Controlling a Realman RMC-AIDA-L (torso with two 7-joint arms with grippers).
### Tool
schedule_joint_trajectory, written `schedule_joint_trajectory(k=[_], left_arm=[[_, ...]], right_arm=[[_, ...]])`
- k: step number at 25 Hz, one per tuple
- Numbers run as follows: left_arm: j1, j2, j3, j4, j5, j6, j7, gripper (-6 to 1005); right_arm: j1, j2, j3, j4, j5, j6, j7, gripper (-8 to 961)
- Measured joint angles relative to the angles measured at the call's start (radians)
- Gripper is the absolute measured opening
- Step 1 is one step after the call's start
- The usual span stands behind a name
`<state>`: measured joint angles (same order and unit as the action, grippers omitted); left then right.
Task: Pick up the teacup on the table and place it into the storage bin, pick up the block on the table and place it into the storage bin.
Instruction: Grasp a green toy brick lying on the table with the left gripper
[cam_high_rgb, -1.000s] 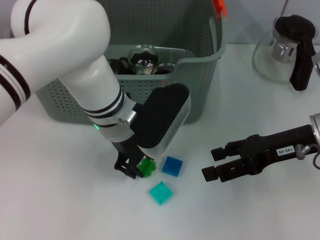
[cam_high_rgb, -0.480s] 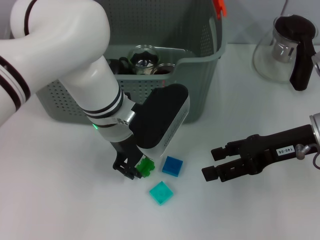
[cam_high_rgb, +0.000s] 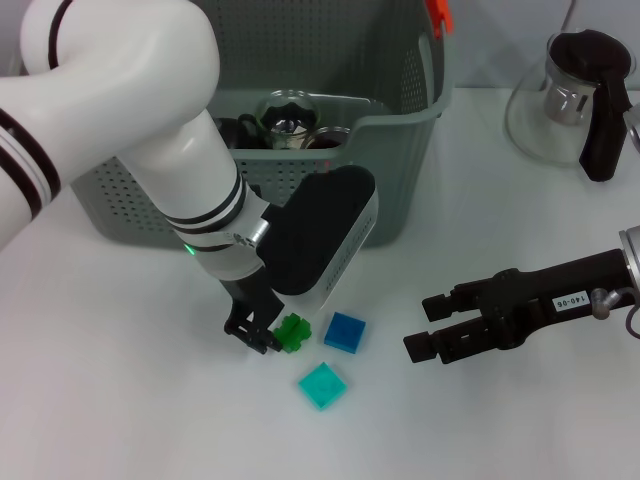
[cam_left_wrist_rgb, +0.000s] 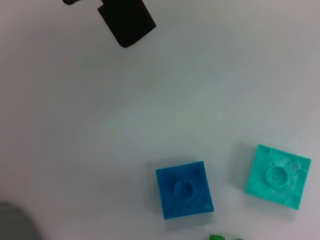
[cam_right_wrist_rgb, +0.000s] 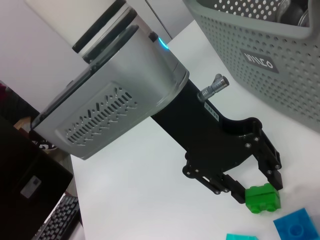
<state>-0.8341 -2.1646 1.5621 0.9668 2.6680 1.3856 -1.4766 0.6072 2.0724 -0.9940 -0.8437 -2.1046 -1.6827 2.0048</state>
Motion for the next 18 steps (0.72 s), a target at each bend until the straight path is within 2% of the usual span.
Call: schedule_joint_trajectory(k=[18], left_arm=[[-0.003, -0.001, 0.002, -0.025, 0.004, -0.01, 0.014, 479]], right_arm=[[0.002, 0.002, 0.0, 0.0, 0.0, 0.001, -0.006, 926]])
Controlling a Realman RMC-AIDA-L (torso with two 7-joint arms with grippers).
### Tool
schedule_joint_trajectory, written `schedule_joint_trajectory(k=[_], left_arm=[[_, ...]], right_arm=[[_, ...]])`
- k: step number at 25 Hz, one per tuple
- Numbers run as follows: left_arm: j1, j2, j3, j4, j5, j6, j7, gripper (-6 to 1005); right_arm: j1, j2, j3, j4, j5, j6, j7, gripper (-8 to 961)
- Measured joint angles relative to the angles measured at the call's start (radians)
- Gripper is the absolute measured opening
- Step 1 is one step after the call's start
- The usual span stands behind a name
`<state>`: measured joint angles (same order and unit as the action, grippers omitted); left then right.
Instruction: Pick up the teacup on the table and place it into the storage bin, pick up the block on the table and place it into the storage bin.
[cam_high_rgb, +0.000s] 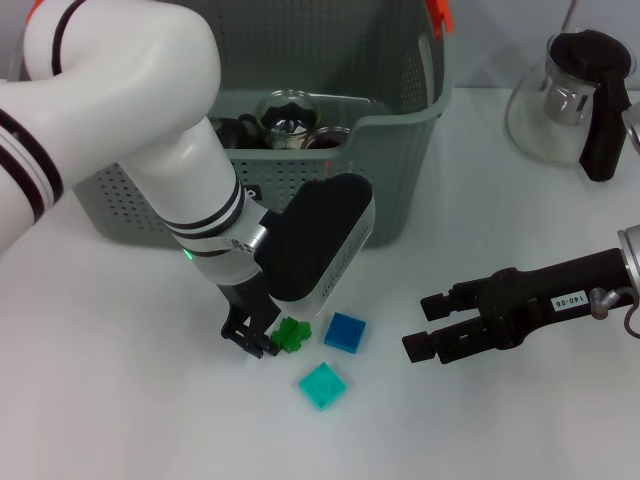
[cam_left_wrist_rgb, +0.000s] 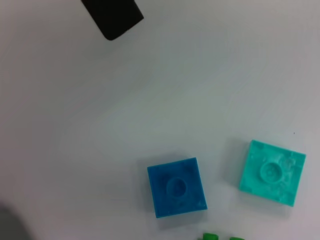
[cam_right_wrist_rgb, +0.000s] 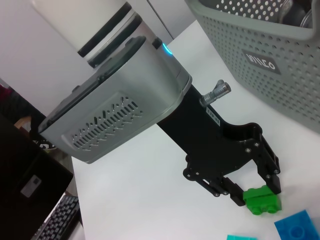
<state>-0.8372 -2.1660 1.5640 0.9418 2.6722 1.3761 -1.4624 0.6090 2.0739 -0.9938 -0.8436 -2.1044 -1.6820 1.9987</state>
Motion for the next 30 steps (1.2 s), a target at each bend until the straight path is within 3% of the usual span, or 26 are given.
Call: schedule_joint_trajectory(k=[10, 18, 23, 28, 30], left_arm=[[-0.005, 0.002, -0.028, 0.01, 0.0, 0.009, -0.001, 451], [-0.006, 0.017, -0.091, 0.042, 0.019, 0.04, -0.029, 408], [0.009, 0.026, -0.264, 0.127, 0.021, 0.155, -0.024, 408], [0.042, 0.023, -0.54, 0.271, -0.031, 0.347, 0.011, 409], [0.05, 0.032, -0.639, 0.319, -0.085, 0.435, 0.014, 409]], right_arm=[[-0.001, 0.0, 0.008, 0.0, 0.0, 0.002, -0.002, 925], [-0.002, -0.003, 0.007, 0.0, 0.0, 0.002, -0.004, 924], [-0.002, -0.008, 0.008, 0.0, 0.001, 0.002, -0.004, 923], [-0.002, -0.013, 0.01, 0.0, 0.002, -0.006, -0.005, 922], [-0.002, -0.015, 0.01, 0.0, 0.003, -0.01, -0.005, 922]])
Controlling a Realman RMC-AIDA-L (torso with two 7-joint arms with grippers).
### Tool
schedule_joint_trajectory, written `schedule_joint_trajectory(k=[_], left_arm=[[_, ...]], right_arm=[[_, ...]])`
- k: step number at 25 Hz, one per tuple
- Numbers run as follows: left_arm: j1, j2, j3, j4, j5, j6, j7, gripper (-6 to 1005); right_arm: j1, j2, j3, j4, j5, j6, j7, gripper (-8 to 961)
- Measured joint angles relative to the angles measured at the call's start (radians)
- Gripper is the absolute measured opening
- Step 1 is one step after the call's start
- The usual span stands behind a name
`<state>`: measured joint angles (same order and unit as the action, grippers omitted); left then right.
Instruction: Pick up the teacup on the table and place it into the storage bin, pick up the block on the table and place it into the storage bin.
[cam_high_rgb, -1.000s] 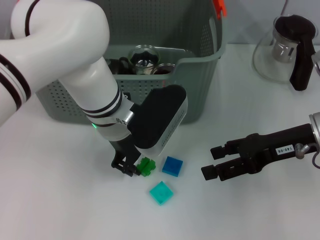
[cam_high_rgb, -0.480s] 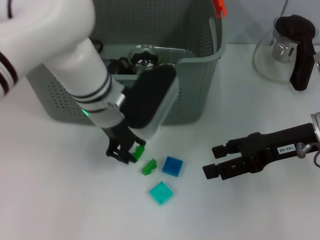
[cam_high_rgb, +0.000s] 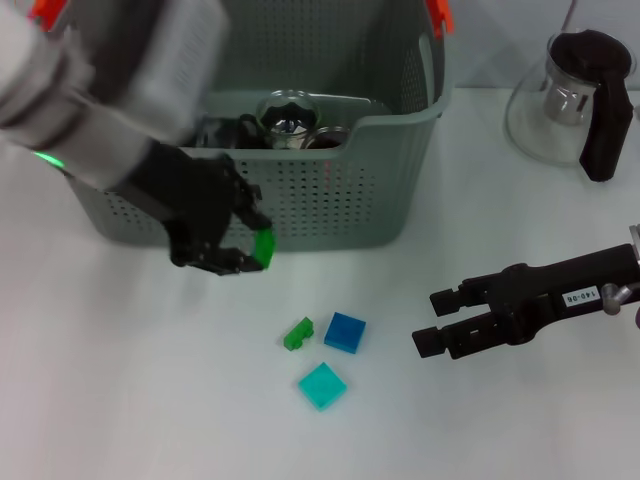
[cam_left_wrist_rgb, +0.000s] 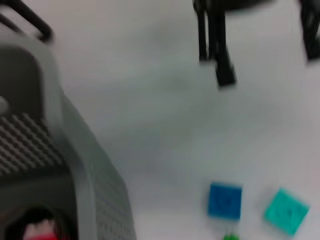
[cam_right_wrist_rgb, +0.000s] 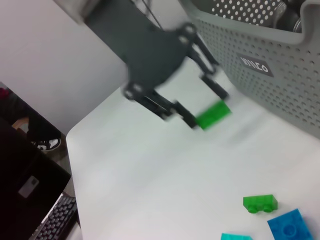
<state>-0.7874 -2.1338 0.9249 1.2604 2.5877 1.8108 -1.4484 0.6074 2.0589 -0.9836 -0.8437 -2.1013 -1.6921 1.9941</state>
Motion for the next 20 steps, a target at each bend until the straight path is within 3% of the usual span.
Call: schedule_joint_trajectory(k=[5, 9, 15, 20], left_arm=[[-0.002, 0.058, -0.239, 0.061, -0.192, 0.211, -0.049, 409], [0.005, 0.098, -0.324, 0.082, -0.312, 0.191, -0.137, 409], [-0.011, 0.107, -0.298, -0.001, -0.31, -0.11, -0.23, 409], [-0.024, 0.103, -0.174, -0.046, -0.248, -0.328, -0.346, 410]], right_arm=[[0.0, -0.004, 0.0, -0.001, 0.001, -0.003, 0.0, 922], [0.005, -0.01, 0.0, 0.0, 0.002, -0.006, 0.0, 921], [0.011, -0.011, 0.0, 0.0, 0.002, -0.012, 0.0, 925], [0.011, -0.011, 0.0, -0.001, 0.0, -0.015, 0.0, 924]])
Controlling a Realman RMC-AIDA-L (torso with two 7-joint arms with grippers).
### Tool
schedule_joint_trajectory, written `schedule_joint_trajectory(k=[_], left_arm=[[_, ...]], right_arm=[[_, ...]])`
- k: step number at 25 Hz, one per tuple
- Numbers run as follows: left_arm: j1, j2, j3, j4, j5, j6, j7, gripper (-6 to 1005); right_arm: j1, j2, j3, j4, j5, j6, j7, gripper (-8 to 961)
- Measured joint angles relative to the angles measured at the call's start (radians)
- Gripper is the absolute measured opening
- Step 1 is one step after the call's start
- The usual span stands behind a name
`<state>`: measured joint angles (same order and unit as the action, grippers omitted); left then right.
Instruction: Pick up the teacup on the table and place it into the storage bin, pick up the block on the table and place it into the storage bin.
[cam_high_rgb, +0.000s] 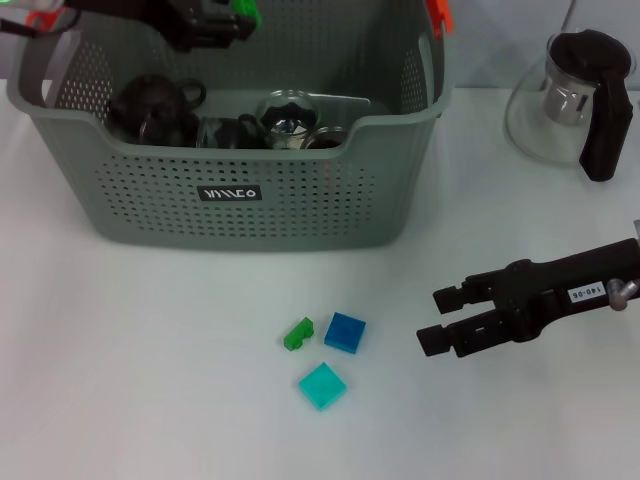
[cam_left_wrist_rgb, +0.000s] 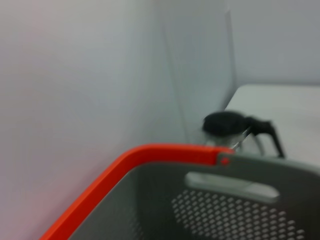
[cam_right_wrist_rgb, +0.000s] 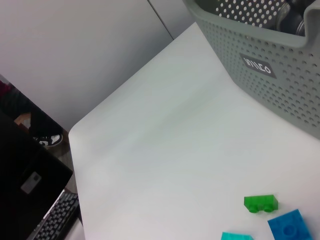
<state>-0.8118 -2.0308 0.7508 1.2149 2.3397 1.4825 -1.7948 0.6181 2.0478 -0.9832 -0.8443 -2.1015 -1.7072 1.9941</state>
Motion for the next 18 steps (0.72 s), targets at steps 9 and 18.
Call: schedule_joint_trajectory(k=[9, 18], left_arm=[[-0.011, -0.003, 0.045, -0.006, 0.036, -0.111, -0.068, 458], [0.008, -0.002, 0.036, 0.064, 0.023, -0.025, -0.079, 780]], right_arm=[[-0.009, 0.0, 0.0, 0.001, -0.001, 0.001, -0.002, 924], [-0.011, 0.002, 0.0, 0.002, -0.001, 0.008, -0.011, 923]])
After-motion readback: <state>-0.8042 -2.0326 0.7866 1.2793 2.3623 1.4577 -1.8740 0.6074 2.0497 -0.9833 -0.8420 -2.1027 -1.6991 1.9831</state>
